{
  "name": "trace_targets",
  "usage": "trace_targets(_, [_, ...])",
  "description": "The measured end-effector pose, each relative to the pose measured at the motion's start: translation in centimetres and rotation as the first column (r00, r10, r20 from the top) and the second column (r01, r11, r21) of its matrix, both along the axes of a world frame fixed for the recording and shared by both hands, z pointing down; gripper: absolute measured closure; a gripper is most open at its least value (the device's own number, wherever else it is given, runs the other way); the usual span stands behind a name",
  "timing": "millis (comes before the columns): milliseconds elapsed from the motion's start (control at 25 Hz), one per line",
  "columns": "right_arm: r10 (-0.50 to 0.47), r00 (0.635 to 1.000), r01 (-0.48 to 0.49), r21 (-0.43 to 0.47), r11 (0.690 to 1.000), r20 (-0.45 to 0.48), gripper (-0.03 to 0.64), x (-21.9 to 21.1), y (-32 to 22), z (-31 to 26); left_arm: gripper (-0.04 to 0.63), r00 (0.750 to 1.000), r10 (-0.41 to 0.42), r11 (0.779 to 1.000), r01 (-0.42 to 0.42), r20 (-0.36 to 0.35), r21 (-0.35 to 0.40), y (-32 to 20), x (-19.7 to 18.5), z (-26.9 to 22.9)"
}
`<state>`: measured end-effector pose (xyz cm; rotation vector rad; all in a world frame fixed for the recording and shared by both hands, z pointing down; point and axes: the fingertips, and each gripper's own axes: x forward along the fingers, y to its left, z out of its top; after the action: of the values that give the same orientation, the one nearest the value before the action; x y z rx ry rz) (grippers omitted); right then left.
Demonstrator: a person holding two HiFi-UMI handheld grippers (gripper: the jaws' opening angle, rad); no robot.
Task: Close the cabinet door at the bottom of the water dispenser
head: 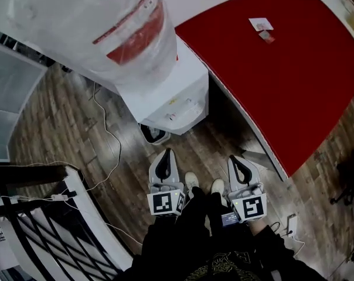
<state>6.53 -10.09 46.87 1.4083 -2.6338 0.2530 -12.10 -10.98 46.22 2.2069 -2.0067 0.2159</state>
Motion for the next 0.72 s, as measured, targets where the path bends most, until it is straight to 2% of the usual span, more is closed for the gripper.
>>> trace_targets(120, [0.017, 1.0, -0.016, -0.027, 0.999, 0.02, 0.618, -0.1, 0.4, -3.7, 0.589, 0.999, -0.041, 0.999, 0.041, -0.017, 0.03, 0.9, -0.5, -4.9])
trace_targets(320, [-0.017, 0.999, 0.013, 0.08, 0.997, 0.039, 0.618, -2.2, -0.2, -11.6, 0.589, 0.998, -0.057, 0.996, 0.059, -0.026, 0.07, 1.4, -1.4, -10.8])
trace_targets(480, [0.002, 0.999, -0.008, 0.131, 0.991, 0.048, 0.618, -2.5, -0.7, -16.8, 0.588, 0.987, -0.035, 0.991, 0.054, -0.155, 0.121, 1.5, -1.6, -15.1])
trace_targets(520, [0.006, 0.998, -0.015, 0.144, 0.99, 0.059, 0.617, -2.6, -0.9, -17.9, 0.589, 0.986, -0.023, 0.988, 0.048, -0.166, 0.144, 1.5, -1.8, -16.1])
trace_targets(720, [0.019, 0.996, -0.038, 0.212, 0.977, 0.089, 0.617, -3.2, -1.7, -21.7, 0.588, 0.995, -0.03, 0.971, 0.053, -0.1, 0.234, 1.7, -3.1, -19.8])
